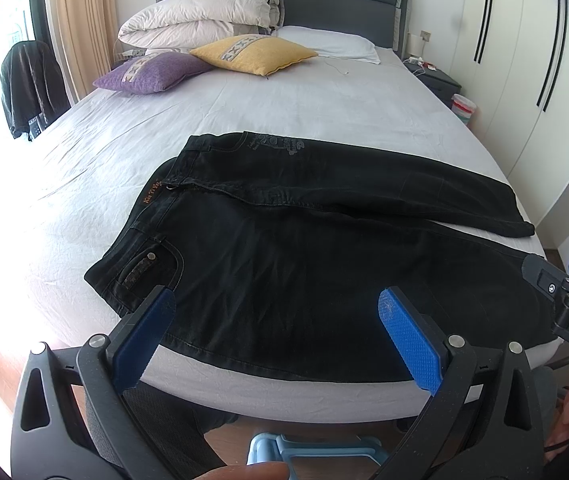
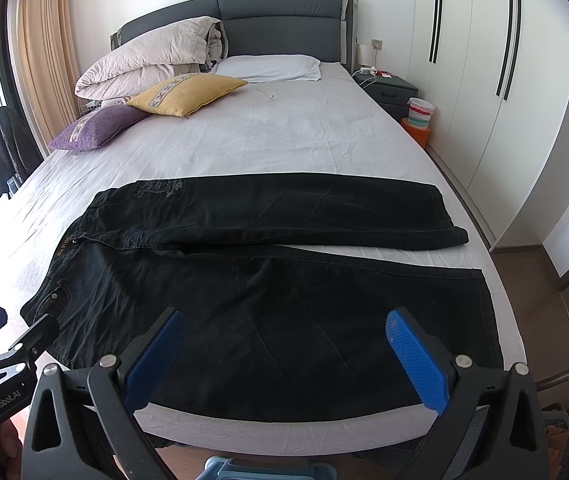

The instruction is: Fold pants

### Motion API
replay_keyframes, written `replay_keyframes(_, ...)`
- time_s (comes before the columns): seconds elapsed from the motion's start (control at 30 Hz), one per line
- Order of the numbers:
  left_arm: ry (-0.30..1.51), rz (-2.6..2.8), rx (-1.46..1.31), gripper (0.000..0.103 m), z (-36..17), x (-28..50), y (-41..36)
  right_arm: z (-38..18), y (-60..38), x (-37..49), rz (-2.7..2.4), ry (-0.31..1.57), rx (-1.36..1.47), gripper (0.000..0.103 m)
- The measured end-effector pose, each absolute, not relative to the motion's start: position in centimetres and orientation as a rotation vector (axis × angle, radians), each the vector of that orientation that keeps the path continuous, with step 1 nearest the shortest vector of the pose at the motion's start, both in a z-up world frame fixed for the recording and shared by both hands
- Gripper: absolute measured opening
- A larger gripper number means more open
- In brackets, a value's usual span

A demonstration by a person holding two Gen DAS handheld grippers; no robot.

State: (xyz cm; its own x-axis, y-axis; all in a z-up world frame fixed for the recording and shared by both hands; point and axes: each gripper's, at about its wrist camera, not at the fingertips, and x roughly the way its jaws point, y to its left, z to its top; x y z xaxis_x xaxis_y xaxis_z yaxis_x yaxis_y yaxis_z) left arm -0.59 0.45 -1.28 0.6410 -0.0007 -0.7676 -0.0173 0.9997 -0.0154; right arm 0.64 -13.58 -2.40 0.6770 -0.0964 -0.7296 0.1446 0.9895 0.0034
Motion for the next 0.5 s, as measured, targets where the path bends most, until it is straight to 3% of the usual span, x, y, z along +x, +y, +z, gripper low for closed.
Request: replay_keyframes(0.5,0.876,0.010,-0.021,0.103,-1.4,-0.7,0.5,-2.8,-12.9,0.5,-0.130,0.820,0.064,0.103)
